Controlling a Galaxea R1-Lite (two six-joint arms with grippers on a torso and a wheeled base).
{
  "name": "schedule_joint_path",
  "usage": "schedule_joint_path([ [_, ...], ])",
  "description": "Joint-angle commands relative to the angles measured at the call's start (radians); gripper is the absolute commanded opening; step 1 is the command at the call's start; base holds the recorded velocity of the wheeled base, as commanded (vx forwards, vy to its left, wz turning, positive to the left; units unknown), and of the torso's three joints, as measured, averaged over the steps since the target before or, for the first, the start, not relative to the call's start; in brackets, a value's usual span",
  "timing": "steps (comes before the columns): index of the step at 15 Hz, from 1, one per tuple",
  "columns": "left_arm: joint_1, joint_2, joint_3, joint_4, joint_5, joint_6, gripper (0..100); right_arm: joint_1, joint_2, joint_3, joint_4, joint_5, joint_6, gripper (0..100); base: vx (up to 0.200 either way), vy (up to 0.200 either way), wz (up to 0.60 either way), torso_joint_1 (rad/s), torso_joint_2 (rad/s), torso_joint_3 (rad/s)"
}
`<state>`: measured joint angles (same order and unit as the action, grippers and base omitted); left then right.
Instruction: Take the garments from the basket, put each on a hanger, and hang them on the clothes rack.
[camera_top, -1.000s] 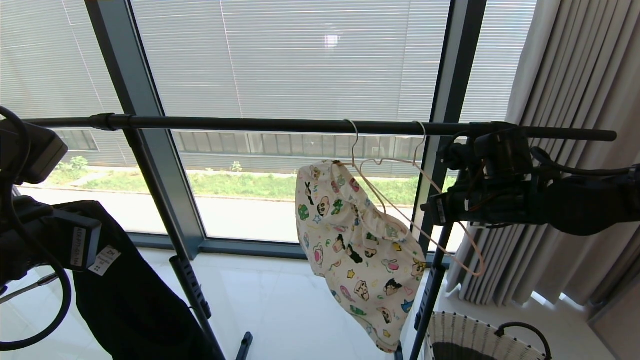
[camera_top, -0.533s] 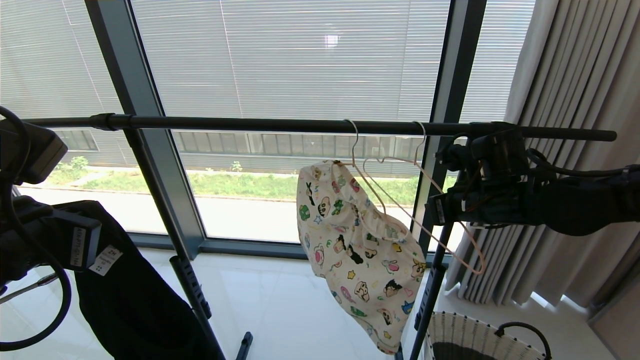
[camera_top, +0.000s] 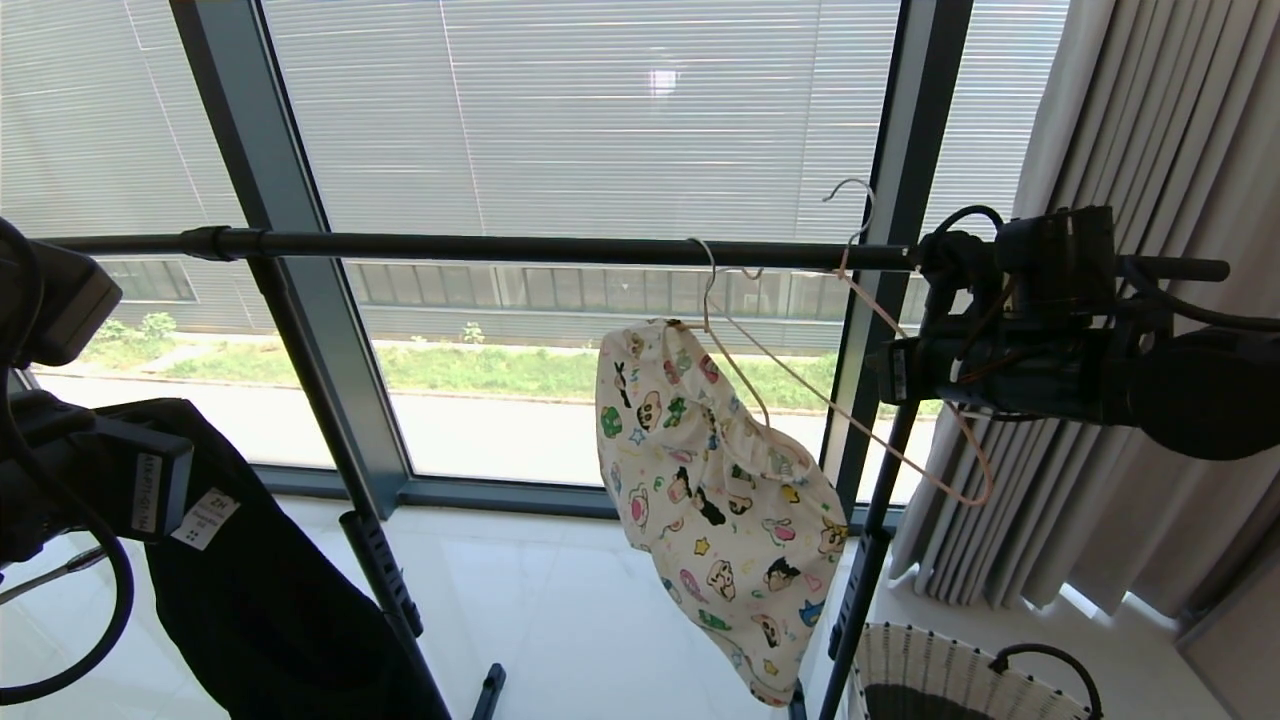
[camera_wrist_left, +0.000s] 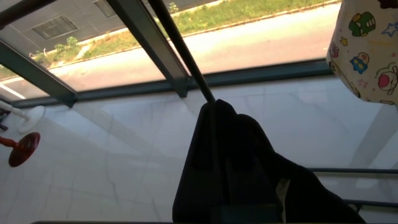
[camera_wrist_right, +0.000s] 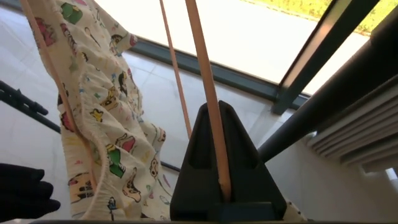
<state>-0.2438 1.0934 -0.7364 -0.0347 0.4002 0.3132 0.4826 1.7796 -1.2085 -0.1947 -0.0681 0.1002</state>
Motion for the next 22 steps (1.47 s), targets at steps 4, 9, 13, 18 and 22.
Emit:
schedule_joint_path([
  [4,0.000,-0.026,0.011,-0.001,0.000,0.001,0,0.014,-0.097,0.056,-0.008,-0.012,-0.008,0,0.000,0.000,0.00,0.000,0.00,0.000],
  [9,0.000,-0.024,0.012,-0.001,0.000,0.001,0,0.018,-0.247,0.219,-0.008,-0.013,-0.010,0,-0.120,0.000,0.00,0.003,0.00,0.003],
  [13,-0.002,-0.027,0.022,-0.001,0.000,0.003,0,0.027,-0.388,0.382,-0.005,-0.012,-0.042,0,-0.200,0.000,0.00,-0.007,0.00,0.005],
  [18,-0.005,-0.023,0.029,-0.001,-0.003,0.015,0,0.068,-0.479,0.446,-0.002,-0.010,-0.042,0,-0.200,0.000,0.00,0.004,0.01,0.003],
  [22,-0.012,-0.021,0.031,-0.001,-0.004,0.015,0,0.125,-0.546,0.460,0.054,-0.004,-0.034,0,-0.200,0.000,0.00,0.000,0.00,0.005],
])
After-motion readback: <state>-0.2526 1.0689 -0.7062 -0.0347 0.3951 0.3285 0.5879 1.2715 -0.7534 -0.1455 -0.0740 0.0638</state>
